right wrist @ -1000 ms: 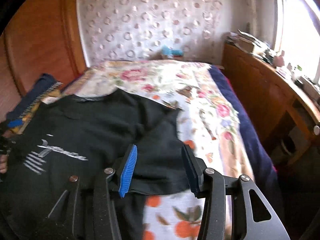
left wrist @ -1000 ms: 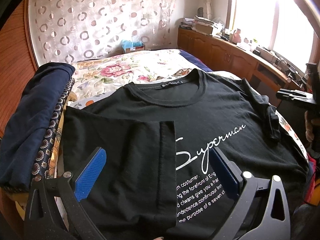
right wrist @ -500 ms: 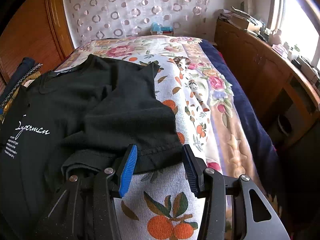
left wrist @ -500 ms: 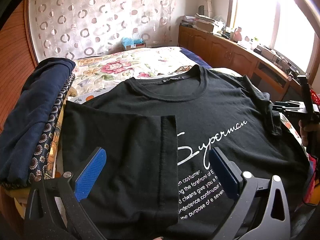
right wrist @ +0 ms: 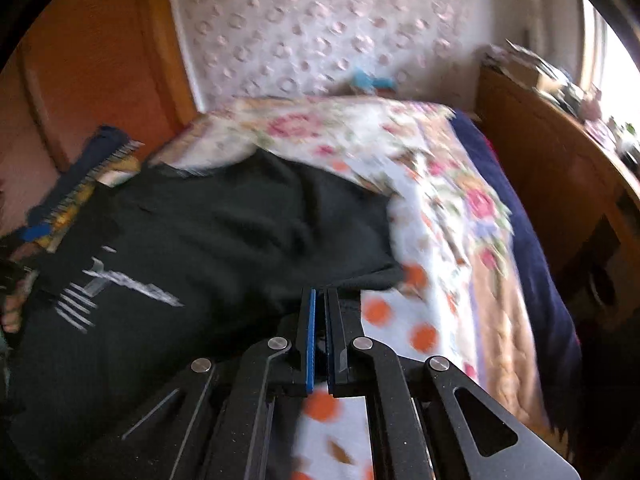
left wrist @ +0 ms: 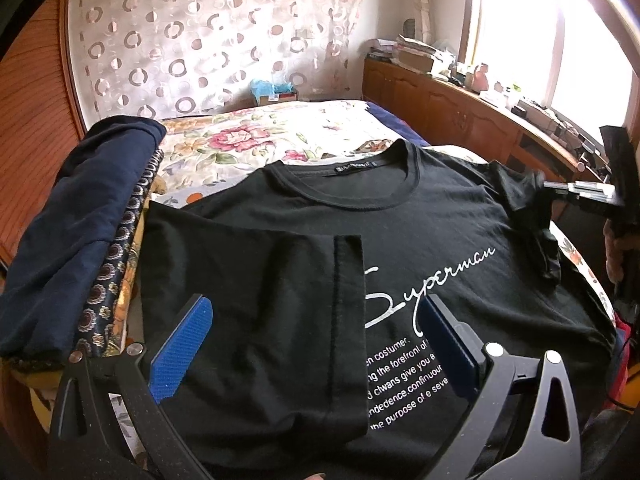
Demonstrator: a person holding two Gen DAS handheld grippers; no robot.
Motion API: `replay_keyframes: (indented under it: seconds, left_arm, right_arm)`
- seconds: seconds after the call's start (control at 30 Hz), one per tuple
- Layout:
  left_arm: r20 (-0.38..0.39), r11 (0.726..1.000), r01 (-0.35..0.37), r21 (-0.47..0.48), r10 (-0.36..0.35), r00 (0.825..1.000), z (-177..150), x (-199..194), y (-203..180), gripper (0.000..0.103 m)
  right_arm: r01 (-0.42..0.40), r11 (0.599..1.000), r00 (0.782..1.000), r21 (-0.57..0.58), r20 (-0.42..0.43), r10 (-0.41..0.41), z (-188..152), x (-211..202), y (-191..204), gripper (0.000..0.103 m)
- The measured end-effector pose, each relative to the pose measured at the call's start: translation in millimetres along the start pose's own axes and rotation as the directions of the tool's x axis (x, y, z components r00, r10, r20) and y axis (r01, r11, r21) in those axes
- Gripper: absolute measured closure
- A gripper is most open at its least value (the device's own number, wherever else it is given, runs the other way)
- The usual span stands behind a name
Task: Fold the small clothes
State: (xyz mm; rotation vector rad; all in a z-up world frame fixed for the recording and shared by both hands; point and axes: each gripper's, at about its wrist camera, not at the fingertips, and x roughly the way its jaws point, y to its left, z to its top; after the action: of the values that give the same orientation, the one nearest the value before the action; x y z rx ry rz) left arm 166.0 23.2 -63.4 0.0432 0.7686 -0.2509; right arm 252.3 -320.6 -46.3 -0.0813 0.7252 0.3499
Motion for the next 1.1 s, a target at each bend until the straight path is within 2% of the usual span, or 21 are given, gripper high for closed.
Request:
replay_keyframes:
  seconds: [0.17, 0.27, 0.37, 0.4, 0.43, 0.47, 0.6, 0.77, 0.8, 0.83, 0.9, 1.1]
  left_arm:
    - [0.021, 1.000, -0.002, -0.017, 0.002, 1.000, 1, -7, 4, 0.000]
    - [0.026, 1.000, -0.006, -0.022, 0.007, 1.000, 1, -10, 8, 0.000]
    - [0.028, 1.000, -0.010, -0.028, 0.011, 1.000, 0, -14, 11, 0.000]
    - [0.028, 0.999, -0.013, -0.031, 0.014, 1.000, -1, -14, 12, 0.000]
    - [0.027, 0.999, -0.016, -0.034, 0.017, 0.999, -2, -15, 14, 0.000]
    - [0.027, 0.999, -0.017, -0.036, 0.018, 0.999, -2, -15, 15, 0.000]
    - [0.028, 0.998, -0.023, -0.052, 0.025, 0.999, -5, -14, 21, 0.000]
    - [0.035, 0.998, -0.047, -0.049, 0.049, 0.998, -1, -15, 30, 0.000]
    - [0.038, 0.998, -0.048, -0.045, 0.050, 0.998, 0, -15, 31, 0.000]
    - [0.044, 0.998, -0.052, -0.039, 0.054, 0.998, 3, -16, 34, 0.000]
    - [0.051, 0.998, -0.058, -0.032, 0.060, 0.997, 9, -16, 38, 0.004]
    - [0.008, 0.994, -0.112, 0.001, 0.112, 0.994, 33, -6, 61, 0.025]
  right_arm:
    - [-0.148, 0.985, 0.988, -0.093, 0.020, 0.151, 34, 14, 52, 0.099]
    - [-0.192, 0.973, 0.980, -0.129, 0.023, 0.197, 47, 30, 78, 0.099]
    - [-0.203, 0.967, 0.978, -0.151, 0.019, 0.208, 53, 41, 91, 0.099]
    - [-0.197, 0.969, 0.979, -0.152, 0.021, 0.202, 53, 42, 91, 0.092]
    - [-0.185, 0.971, 0.982, -0.151, 0.021, 0.190, 53, 43, 88, 0.079]
    - [-0.170, 0.974, 0.984, -0.152, 0.023, 0.176, 51, 43, 85, 0.075]
    - [-0.110, 0.984, 0.993, -0.137, 0.024, 0.115, 42, 40, 76, 0.073]
    - [-0.058, 0.992, 0.998, -0.111, -0.016, 0.057, 25, 43, 61, 0.072]
    - [-0.040, 0.993, 0.999, -0.109, -0.026, 0.038, 22, 47, 57, 0.070]
    - [-0.019, 0.994, 0.999, -0.107, -0.036, 0.015, 20, 52, 53, 0.061]
    - [0.017, 0.995, 0.998, -0.103, -0.052, -0.023, 20, 63, 45, 0.048]
    - [0.081, 0.994, 0.993, -0.075, -0.084, -0.087, 25, 91, 30, 0.047]
